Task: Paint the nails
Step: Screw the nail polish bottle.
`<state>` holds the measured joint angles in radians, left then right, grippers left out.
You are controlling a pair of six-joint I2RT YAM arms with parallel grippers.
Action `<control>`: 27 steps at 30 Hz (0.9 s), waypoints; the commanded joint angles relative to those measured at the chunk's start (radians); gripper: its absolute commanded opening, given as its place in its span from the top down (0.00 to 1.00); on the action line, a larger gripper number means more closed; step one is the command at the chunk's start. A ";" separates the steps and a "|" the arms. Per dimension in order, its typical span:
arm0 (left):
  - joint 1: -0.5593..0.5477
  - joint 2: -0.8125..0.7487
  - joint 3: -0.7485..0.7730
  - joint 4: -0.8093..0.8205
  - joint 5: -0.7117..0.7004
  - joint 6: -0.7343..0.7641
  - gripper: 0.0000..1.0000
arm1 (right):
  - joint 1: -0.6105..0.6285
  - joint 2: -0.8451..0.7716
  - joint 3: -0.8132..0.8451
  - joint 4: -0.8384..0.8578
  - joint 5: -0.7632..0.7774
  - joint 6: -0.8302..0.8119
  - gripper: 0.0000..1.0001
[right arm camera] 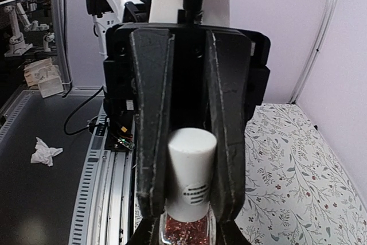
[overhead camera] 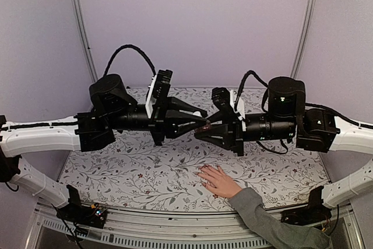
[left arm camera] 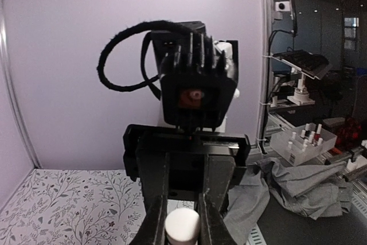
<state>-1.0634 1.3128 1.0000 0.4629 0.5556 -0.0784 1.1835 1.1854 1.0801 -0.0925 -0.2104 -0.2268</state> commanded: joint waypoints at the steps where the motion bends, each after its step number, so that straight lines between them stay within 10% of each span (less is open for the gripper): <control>1: 0.020 0.028 0.026 -0.117 0.174 -0.006 1.00 | 0.024 -0.042 0.006 0.077 -0.344 -0.106 1.00; 19: 0.020 0.058 0.058 -0.223 0.443 0.072 1.00 | 0.024 0.004 0.057 0.007 -0.615 -0.166 1.00; 27: 0.050 -0.075 -0.045 -0.083 0.225 0.009 0.62 | 0.022 0.001 0.047 0.014 -0.401 -0.146 1.00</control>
<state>-1.0599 1.3151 1.0161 0.3496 0.9253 0.0113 1.1862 1.2198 1.0882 -0.1303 -0.6277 -0.3180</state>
